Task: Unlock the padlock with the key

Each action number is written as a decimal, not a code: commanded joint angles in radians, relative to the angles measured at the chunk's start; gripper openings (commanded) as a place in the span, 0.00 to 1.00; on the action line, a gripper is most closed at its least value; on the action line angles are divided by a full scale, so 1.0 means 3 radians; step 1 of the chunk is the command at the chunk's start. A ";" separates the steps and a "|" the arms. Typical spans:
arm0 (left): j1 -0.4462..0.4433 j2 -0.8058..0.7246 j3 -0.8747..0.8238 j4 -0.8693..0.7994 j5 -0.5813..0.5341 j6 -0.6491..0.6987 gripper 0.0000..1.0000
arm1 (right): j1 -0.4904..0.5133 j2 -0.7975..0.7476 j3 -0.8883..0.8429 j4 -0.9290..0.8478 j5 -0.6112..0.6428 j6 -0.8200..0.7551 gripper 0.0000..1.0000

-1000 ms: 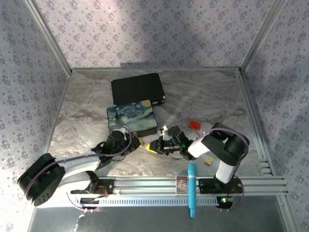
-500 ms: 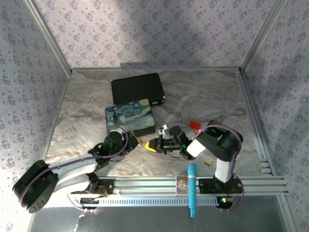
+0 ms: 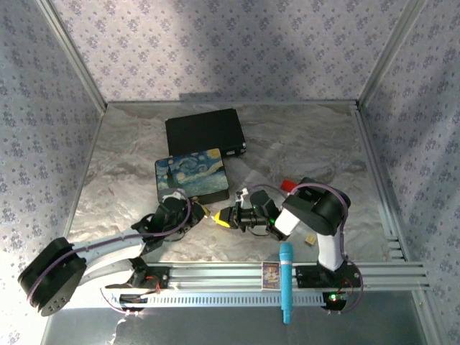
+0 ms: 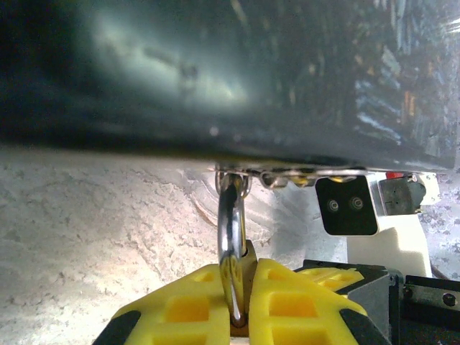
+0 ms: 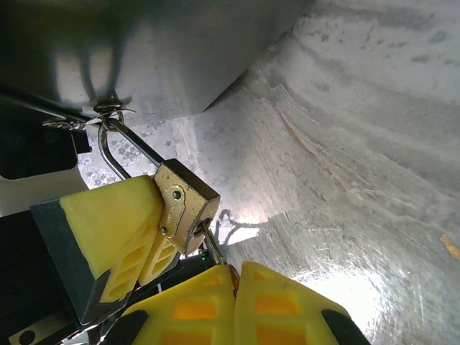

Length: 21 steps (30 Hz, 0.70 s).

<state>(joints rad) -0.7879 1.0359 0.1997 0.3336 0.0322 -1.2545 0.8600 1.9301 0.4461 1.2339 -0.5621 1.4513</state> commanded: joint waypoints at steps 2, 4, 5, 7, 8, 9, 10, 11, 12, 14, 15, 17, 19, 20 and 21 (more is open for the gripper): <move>-0.0108 -0.0037 0.0050 0.0457 0.0256 -0.0161 0.00 | -0.0006 0.0079 0.0191 0.0321 0.0110 0.0046 0.00; -0.0117 -0.0034 0.0048 0.0503 0.0274 -0.0184 0.00 | -0.0023 0.0120 0.0191 0.0363 0.0105 0.0050 0.00; -0.0119 -0.0041 0.0053 0.0509 0.0294 -0.0197 0.00 | -0.0048 0.0140 0.0191 0.0398 0.0090 0.0059 0.00; -0.0118 -0.0061 0.0069 0.0496 0.0324 -0.0201 0.00 | -0.0097 0.0157 0.0156 0.0448 0.0083 0.0065 0.00; -0.0124 -0.0080 0.0066 0.0489 0.0325 -0.0213 0.00 | -0.0115 0.0153 0.0149 0.0453 0.0069 0.0058 0.00; -0.0123 -0.0097 0.0061 0.0487 0.0327 -0.0225 0.00 | -0.0121 0.0147 0.0143 0.0457 0.0064 0.0052 0.00; -0.0124 -0.0112 0.0056 0.0481 0.0325 -0.0235 0.00 | -0.0115 0.0142 0.0147 0.0448 0.0064 0.0041 0.00; -0.0122 -0.0130 0.0050 0.0471 0.0307 -0.0248 0.00 | -0.0097 0.0152 0.0161 0.0448 0.0061 0.0040 0.00; -0.0127 -0.0150 0.0050 0.0428 0.0268 -0.0263 0.00 | -0.0081 0.0175 0.0177 0.0457 0.0069 0.0048 0.00; -0.0131 -0.0200 0.0058 0.0372 0.0189 -0.0254 0.00 | -0.0049 0.0222 0.0203 0.0499 0.0076 0.0066 0.00; -0.0132 -0.0220 0.0076 0.0326 0.0170 -0.0242 0.00 | -0.0045 0.0238 0.0210 0.0498 0.0078 0.0076 0.00; -0.0133 -0.0223 0.0113 0.0310 0.0196 -0.0219 0.00 | -0.0048 0.0259 0.0230 0.0495 0.0078 0.0075 0.00; -0.0147 -0.0187 0.0117 0.0375 0.0225 -0.0235 0.00 | -0.0058 0.0264 0.0259 0.0498 0.0062 0.0080 0.00; -0.0157 -0.0172 0.0117 0.0394 0.0234 -0.0244 0.00 | -0.0062 0.0258 0.0270 0.0495 0.0053 0.0081 0.00; -0.0164 -0.0150 0.0105 0.0430 0.0236 -0.0251 0.00 | -0.0064 0.0251 0.0284 0.0500 0.0046 0.0085 0.00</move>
<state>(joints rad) -0.7990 1.0023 0.1925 0.3164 -0.0181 -1.2999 0.8371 1.9995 0.4759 1.3197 -0.5808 1.4635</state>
